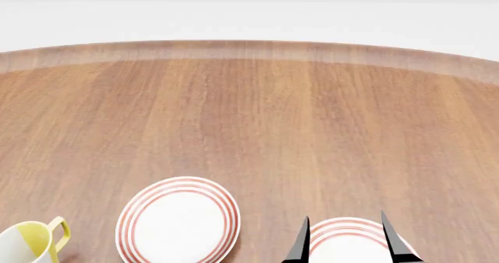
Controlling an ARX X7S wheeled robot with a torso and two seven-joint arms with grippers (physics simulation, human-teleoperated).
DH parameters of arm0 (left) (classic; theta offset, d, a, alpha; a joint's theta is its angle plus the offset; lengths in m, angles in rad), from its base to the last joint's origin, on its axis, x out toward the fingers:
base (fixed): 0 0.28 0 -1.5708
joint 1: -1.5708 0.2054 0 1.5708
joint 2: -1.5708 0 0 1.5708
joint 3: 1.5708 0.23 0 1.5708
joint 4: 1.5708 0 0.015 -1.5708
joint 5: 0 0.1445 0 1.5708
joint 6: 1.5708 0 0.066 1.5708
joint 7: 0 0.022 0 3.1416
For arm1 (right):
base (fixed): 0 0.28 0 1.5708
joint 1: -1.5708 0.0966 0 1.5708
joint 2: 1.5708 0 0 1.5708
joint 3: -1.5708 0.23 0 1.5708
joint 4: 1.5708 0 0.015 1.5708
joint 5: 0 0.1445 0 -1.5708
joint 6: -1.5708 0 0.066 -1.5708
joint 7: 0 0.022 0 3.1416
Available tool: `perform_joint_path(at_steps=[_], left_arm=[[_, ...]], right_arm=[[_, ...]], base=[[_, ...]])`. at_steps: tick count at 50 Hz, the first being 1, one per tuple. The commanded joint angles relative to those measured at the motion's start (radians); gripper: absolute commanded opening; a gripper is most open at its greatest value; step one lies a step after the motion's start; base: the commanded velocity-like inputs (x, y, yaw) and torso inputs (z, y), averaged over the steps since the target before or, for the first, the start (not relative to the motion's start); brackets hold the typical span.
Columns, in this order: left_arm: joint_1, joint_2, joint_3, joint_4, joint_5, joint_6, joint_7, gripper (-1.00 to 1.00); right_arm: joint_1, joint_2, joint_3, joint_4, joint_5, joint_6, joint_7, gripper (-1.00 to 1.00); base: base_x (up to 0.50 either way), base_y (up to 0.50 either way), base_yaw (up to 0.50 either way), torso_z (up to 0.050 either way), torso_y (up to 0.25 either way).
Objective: Put the white mug on the left plate.
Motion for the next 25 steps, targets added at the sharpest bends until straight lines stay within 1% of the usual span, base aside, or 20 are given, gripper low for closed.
perform_joint_path(at_steps=[1,25], left_arm=[[-0.03,0.021,0.013,-0.067,0.0,0.011,0.008,1.0],[-0.078,0.04,0.032,-0.105,-0.02,0.021,0.03,1.0]], right_arm=[[0.002,0.004,-0.002,0.001,0.005,0.0,0.005,1.0],[0.001,0.011,-0.007,-0.006,0.013,0.003,0.018,1.0]], base=[[0.0,0.0,0.0,0.0,0.0],[0.0,0.0,0.0,0.0,0.0]])
